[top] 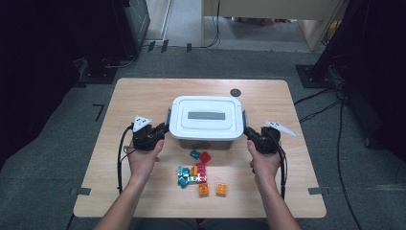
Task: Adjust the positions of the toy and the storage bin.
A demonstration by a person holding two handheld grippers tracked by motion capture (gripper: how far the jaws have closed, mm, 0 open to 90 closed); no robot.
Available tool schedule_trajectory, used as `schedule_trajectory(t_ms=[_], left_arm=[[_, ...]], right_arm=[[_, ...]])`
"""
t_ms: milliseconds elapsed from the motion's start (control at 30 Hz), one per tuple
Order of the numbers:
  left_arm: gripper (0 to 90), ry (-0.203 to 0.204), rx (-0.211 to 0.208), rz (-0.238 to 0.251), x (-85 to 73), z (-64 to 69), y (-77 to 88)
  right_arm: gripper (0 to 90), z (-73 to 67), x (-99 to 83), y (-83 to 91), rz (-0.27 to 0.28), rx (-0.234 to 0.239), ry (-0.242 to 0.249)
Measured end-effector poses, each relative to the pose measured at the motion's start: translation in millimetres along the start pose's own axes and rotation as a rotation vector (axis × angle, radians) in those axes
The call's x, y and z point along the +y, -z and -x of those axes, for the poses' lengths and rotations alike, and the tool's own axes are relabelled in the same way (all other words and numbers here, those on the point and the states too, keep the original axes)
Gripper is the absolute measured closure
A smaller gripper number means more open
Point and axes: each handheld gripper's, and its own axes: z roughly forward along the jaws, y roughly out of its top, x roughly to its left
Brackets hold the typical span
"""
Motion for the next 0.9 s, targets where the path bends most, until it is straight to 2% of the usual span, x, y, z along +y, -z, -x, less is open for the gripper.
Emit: schedule_trajectory(t_ms=[233,300,433,600,900], left_arm=[[80.3,0.054,-0.004,-0.019,-3.0,-12.2,15.2],[81.6,0.087,-0.029,-0.026,-5.3,-16.7,22.0],[81.7,0.091,-0.030,-0.033,-10.3,-20.6,34.8],[81.7,0.099,-0.025,-0.049,-13.2,-23.1,45.7],[81.8,0.113,-0.037,-0.074,-22.2,-24.2,67.7]], right_arm=[[84.3,-11.6,-5.8,0.7,-0.027,0.025,0.013],[84.3,-16.1,-8.2,1.4,-0.038,0.033,0.010],[84.4,-23.7,-13.7,3.3,-0.051,0.047,0.012],[84.6,-30.8,-17.9,6.3,-0.075,0.055,-0.012],[84.4,-38.5,-29.6,19.1,-0.110,0.085,-0.018]])
